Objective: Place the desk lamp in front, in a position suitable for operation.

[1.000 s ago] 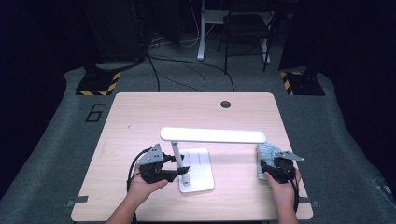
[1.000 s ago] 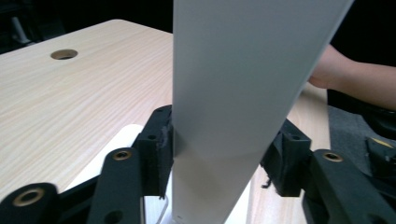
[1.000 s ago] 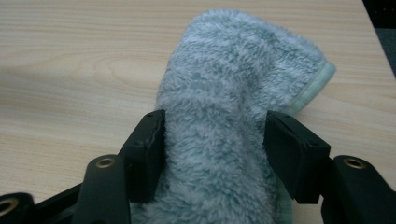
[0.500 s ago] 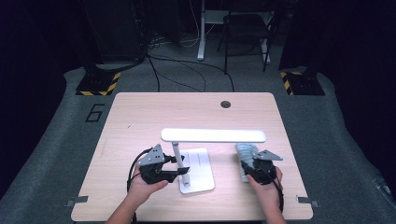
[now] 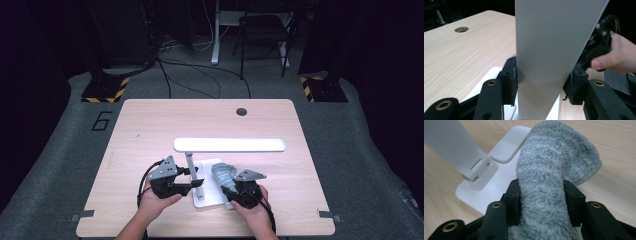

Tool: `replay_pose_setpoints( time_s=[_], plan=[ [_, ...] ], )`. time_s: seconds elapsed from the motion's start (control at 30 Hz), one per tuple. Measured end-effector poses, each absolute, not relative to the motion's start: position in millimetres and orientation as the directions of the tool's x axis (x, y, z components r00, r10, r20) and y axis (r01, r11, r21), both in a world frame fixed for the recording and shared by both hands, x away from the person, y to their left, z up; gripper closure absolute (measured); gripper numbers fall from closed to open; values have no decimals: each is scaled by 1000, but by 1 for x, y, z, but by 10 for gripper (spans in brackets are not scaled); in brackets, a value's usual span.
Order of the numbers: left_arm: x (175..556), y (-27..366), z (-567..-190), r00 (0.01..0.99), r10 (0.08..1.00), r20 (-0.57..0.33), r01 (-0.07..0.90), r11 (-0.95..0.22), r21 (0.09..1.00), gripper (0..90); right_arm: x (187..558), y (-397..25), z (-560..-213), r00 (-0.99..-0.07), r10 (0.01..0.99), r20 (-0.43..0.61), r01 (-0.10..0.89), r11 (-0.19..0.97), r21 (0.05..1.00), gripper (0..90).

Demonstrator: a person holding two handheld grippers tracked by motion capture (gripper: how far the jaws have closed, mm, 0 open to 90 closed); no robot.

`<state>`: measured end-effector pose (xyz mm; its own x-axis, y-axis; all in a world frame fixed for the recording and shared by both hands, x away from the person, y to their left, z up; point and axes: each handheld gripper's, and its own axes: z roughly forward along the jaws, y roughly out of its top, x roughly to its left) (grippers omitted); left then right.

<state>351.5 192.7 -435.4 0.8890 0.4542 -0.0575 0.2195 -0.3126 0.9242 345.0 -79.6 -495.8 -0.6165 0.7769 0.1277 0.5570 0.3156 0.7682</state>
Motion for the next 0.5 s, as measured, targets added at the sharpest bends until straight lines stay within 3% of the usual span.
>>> replay_pose_setpoints(
  time_s=[0.3, 0.33, 0.37, 0.5],
  plan=[
    [351, 192, -435, 889, 454, -55, 220, -319, 922, 521, 340, -73, -503, -610, 786, 102, 541, 319, 778, 442],
    [351, 192, -435, 888, 457, -53, 217, -314, 924, 521, 339, -74, -502, -618, 782, 84, 523, 329, 787, 451],
    [351, 192, -436, 888, 457, -59, 221, -311, 924, 522, 338, -72, -502, -625, 777, 81, 519, 335, 786, 539],
    [351, 192, -436, 892, 448, -55, 216, -315, 924, 522, 334, -67, -502, -643, 763, 68, 508, 359, 783, 587]
  ],
)
